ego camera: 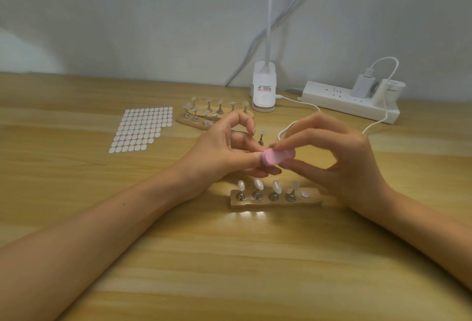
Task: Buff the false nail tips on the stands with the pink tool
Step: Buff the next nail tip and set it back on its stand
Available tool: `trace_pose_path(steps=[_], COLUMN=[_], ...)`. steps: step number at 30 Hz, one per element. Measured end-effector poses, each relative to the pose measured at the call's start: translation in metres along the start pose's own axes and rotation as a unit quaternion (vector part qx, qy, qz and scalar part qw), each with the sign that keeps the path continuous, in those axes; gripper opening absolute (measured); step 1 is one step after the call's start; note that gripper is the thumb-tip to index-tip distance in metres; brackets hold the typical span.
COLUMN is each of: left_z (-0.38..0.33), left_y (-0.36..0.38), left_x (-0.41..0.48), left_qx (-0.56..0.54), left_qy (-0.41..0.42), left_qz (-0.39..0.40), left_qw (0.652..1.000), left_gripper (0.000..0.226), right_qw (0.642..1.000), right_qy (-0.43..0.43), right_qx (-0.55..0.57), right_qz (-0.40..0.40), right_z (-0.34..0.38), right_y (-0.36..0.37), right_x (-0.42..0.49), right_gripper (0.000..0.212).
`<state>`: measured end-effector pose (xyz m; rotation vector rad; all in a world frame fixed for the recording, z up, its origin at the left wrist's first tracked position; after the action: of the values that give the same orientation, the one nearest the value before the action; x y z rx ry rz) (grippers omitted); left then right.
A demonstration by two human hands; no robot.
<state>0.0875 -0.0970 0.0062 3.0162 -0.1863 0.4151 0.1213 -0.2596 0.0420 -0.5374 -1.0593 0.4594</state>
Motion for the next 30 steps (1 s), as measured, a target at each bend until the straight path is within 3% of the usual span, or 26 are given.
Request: trace_pose_path(steps=[9,17,22,30], left_z=[0.0,-0.004,-0.004,-0.005], left_y=[-0.001,-0.004,-0.01,-0.009], left_x=[0.0,0.001,0.0,0.0], left_qx=[-0.005,0.043,0.026,0.117], left_qy=[-0.002,0.03,0.045,0.054], left_qz=[0.002,-0.026,-0.07,-0.071], left_qw=[1.0,0.998,0.996,0.989], left_gripper=[0.038,0.038,0.041,0.042], right_qw=[1.0,0.991,0.992,0.999], right_qy=[0.011,0.116,0.104,0.051], right_qx=[-0.004,0.031,0.063,0.014], right_qz=[-0.009,-0.058,-0.031,-0.015], right_z=[-0.003,-0.029,-0.025,-0.009], right_y=[-0.001,-0.012,-0.005,0.002], right_x=[-0.001,0.0,-0.001,0.0], right_gripper=[0.016,0.025,0.019,0.02])
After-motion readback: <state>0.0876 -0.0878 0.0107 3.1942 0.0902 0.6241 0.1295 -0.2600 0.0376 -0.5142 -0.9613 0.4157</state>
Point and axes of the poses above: each hand's wrist, its own x-axis towards the middle knuckle, its own y-axis out of the palm, z = x × y, the point moved 6 cm from there along x, towards the middle knuckle, and after that the axes turned 7 degrees about y, right-handed, at the moved point
